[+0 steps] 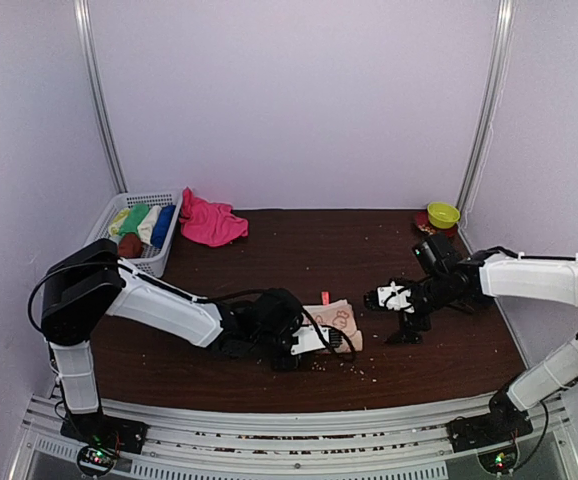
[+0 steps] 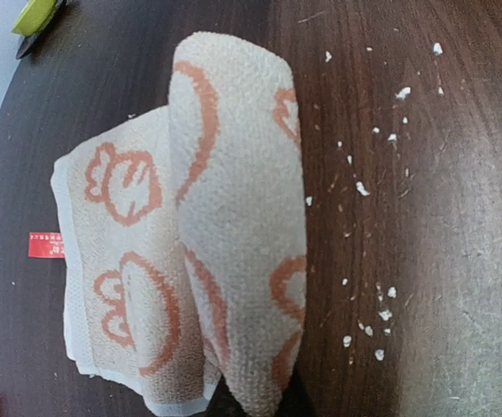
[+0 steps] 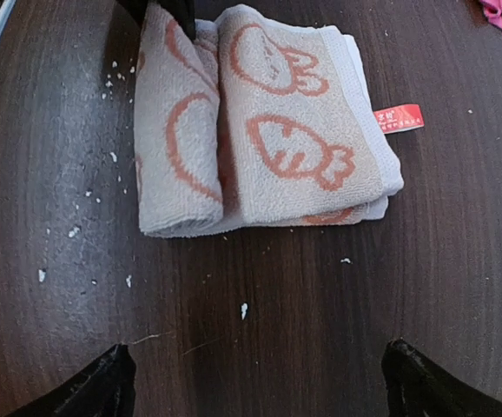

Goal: Roll the towels
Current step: Roll the towel at the center of the board.

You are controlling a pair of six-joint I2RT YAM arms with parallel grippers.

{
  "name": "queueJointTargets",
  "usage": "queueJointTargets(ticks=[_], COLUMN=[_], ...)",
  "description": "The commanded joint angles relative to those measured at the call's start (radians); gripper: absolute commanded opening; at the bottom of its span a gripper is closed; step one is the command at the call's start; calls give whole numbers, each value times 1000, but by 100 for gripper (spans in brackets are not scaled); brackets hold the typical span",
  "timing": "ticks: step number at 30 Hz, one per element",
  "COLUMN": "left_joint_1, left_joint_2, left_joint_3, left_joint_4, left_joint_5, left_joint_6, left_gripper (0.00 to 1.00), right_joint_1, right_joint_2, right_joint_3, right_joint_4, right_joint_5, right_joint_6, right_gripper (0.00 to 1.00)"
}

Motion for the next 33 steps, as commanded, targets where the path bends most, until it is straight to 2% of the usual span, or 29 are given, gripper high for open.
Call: queueJointTargets(ticks=[1, 9, 18, 25, 33], left_joint_1=[35, 76, 115, 142, 159], left_joint_2=[42, 83, 107, 120, 124], left_joint_3=[37, 102, 111, 120, 118], left_joint_4=[-112, -194, -204, -227, -235], left_joint_5=[156, 249, 306, 370, 394], left_joint_6=[-116, -173, -230, -233, -233], left_gripper=[0, 0, 0, 0, 0], right_joint_1=[6, 111, 289, 367, 392], right_joint_2=[-136, -253, -93, 63, 155], right_joint_3=[-170, -390, -430, -398, -321], right_joint_4=[391, 589, 882, 1005, 966], right_joint_5=[27, 23, 276, 468, 536], right_joint_6=[-112, -297, -203, -154, -110], right_gripper=[100, 100, 92, 79, 61])
